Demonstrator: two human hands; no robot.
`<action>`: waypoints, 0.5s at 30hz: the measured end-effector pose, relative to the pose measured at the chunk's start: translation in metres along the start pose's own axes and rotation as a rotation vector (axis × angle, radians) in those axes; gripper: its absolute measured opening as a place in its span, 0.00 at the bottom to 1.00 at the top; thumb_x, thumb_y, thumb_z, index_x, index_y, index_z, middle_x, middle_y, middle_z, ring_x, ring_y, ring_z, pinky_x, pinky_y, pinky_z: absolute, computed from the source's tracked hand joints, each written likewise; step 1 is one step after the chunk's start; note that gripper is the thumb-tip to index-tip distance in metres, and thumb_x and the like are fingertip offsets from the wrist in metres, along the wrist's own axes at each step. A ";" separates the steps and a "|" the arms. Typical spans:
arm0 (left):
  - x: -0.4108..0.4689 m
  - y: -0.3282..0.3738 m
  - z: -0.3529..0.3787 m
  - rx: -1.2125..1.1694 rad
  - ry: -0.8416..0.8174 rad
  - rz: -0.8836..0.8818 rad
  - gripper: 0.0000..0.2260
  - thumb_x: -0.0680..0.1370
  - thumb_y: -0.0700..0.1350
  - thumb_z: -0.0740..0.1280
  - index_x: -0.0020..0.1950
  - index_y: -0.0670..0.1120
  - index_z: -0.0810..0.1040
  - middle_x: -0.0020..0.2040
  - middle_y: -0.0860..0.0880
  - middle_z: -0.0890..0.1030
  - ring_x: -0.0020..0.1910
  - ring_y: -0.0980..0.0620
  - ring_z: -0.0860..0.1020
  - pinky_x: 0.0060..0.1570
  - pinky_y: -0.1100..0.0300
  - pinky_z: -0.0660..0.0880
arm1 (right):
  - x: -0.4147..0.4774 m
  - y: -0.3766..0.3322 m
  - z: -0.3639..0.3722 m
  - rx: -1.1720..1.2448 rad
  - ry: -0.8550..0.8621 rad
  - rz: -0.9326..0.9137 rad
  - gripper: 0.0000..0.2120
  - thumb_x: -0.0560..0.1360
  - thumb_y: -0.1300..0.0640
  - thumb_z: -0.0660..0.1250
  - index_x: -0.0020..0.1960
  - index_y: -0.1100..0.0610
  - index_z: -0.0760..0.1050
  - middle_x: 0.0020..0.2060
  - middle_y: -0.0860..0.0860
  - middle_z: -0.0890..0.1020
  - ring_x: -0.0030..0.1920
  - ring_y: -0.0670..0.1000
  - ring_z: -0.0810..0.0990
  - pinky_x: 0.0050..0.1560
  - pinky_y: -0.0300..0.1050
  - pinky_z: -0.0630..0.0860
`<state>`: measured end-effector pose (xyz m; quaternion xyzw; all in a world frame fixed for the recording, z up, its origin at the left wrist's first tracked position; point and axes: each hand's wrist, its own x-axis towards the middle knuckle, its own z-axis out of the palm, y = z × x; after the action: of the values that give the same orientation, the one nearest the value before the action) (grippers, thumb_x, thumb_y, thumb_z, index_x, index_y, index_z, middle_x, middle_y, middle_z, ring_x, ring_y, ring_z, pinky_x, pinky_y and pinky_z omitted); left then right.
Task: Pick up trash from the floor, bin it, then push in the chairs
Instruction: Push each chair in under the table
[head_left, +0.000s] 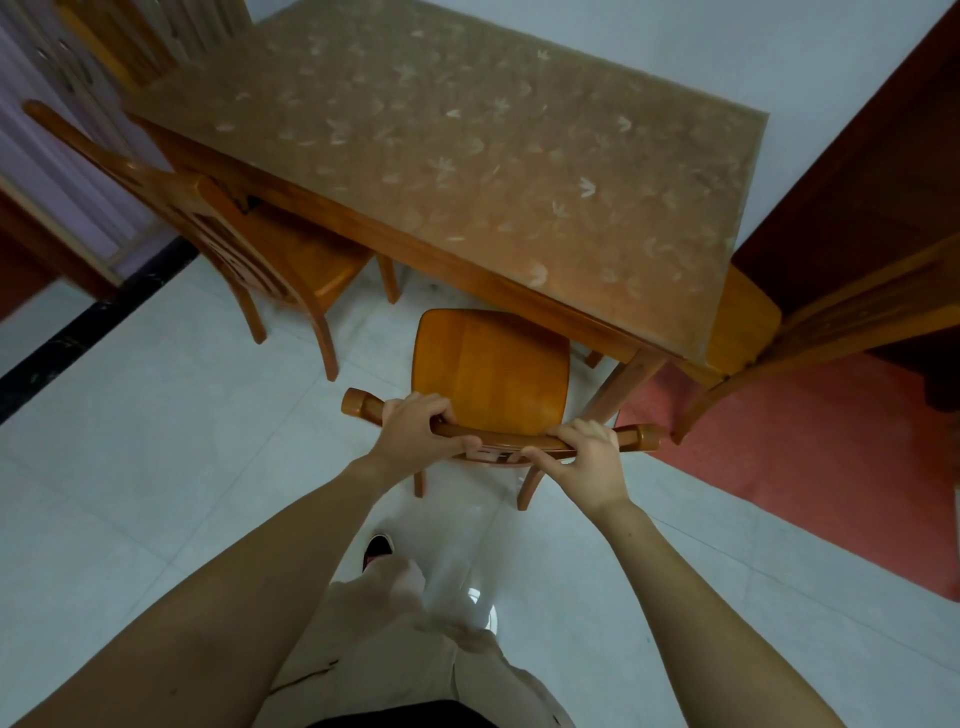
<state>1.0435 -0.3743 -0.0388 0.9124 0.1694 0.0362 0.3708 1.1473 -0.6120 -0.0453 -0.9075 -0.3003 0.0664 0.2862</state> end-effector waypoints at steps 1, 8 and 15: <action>0.002 -0.002 -0.003 0.006 0.003 0.008 0.21 0.65 0.69 0.67 0.37 0.53 0.73 0.37 0.59 0.75 0.43 0.58 0.71 0.48 0.57 0.57 | 0.003 -0.002 0.002 0.012 0.002 0.004 0.25 0.70 0.28 0.60 0.49 0.46 0.82 0.41 0.41 0.78 0.48 0.46 0.72 0.54 0.41 0.60; 0.031 -0.018 -0.026 0.004 -0.006 0.060 0.21 0.65 0.70 0.67 0.37 0.53 0.73 0.35 0.59 0.74 0.41 0.58 0.71 0.47 0.58 0.56 | 0.032 -0.014 0.018 0.061 0.060 0.031 0.28 0.68 0.24 0.59 0.47 0.45 0.83 0.40 0.39 0.79 0.45 0.43 0.71 0.53 0.43 0.63; 0.074 -0.033 -0.044 -0.007 -0.038 0.080 0.21 0.64 0.70 0.68 0.37 0.52 0.74 0.35 0.57 0.75 0.41 0.57 0.73 0.46 0.56 0.59 | 0.069 -0.024 0.025 0.085 0.043 0.082 0.31 0.66 0.23 0.58 0.49 0.45 0.83 0.39 0.39 0.78 0.45 0.45 0.72 0.53 0.45 0.65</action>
<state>1.0951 -0.2986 -0.0340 0.9176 0.1254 0.0344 0.3756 1.1843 -0.5439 -0.0487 -0.9072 -0.2538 0.0713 0.3279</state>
